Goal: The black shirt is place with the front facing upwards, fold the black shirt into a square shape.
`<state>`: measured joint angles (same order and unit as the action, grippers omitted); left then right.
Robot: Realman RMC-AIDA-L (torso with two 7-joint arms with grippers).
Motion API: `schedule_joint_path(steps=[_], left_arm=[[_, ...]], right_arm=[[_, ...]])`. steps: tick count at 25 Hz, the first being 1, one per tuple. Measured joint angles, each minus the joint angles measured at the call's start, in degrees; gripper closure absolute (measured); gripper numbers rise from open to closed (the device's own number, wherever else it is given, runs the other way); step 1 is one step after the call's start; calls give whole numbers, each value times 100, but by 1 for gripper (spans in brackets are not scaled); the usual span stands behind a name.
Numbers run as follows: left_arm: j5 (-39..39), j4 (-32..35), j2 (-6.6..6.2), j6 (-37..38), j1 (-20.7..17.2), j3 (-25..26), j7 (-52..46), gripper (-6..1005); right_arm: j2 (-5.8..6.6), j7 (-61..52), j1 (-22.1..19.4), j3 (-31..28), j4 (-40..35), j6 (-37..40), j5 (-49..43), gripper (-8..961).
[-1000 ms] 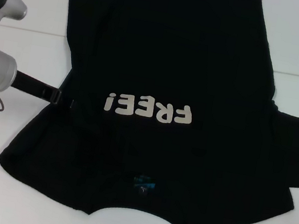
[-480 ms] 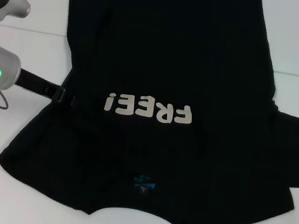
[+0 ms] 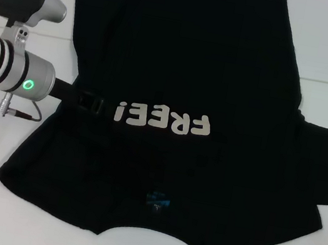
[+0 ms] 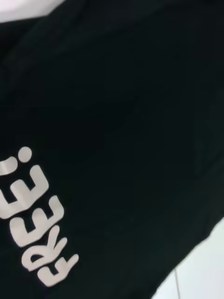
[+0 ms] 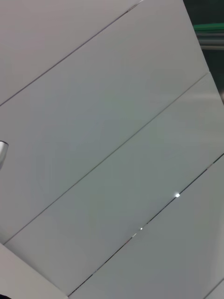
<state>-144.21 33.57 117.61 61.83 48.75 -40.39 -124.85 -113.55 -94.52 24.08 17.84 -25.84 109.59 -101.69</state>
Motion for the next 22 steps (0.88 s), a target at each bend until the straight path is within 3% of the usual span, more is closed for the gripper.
schedule_joint_path(steps=[2,8,13,22], left_arm=[[22,28,-23,61,-17,-13,13,921],[-135,538,-126,350,-249,-17,-214,865],[-189,797,-286,660,-413,-25,-337,818],[-698,662,-186,408,-354,-173,-397,654]], right_arm=[[0,3,-9,0,0,0,0,29],[-16,4,-14,1,0,-13,-2,29],[-38,3,8,31,0,-30,-15,29],[-66,3,67,56,0,-44,-18,29]])
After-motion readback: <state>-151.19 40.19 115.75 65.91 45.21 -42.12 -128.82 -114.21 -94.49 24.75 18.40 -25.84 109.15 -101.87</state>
